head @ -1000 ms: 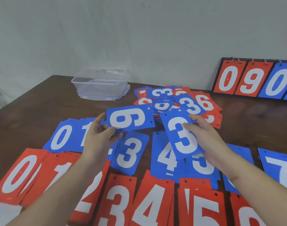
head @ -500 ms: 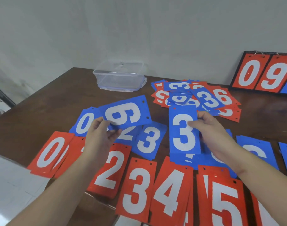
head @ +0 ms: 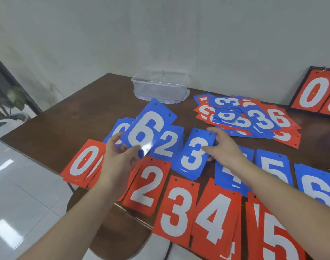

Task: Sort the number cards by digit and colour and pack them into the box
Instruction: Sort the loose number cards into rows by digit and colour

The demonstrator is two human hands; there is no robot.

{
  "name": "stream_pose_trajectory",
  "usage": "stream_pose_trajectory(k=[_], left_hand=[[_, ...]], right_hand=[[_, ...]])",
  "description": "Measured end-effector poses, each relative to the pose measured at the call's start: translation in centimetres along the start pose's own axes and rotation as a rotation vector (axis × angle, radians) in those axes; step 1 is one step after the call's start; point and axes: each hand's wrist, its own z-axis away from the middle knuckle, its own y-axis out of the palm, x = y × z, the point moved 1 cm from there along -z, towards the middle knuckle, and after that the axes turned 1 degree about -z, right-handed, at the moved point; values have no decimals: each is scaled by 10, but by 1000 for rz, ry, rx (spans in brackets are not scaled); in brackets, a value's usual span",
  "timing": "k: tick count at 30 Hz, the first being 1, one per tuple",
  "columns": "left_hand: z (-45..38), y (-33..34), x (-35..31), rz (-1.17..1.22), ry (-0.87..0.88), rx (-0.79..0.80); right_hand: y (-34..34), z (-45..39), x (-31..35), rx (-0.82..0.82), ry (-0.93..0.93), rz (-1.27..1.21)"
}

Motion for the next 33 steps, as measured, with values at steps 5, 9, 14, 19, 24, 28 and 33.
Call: stream_pose_trajectory(k=[5, 9, 14, 19, 24, 28, 33], left_hand=[[9, -6, -6, -22, 20, 19], [9, -9, -3, 24, -63, -28], [13, -9, -3, -18, -66, -11], [17, -6, 2, -115, -33, 101], [22, 7, 8, -240, -16, 257], [30, 27, 14, -240, -54, 290], [46, 56, 28, -274, -109, 412]], right_hand=[[9, -5, -2, -84, -92, 385], [11, -5, 5, -188, -204, 742], [1, -1, 6, -170, -187, 640], [-16, 14, -3, -206, -224, 337], [-52, 41, -11, -289, -183, 178], [-86, 77, -22, -400, -95, 133], [-126, 134, -49, -512, 5, 177]])
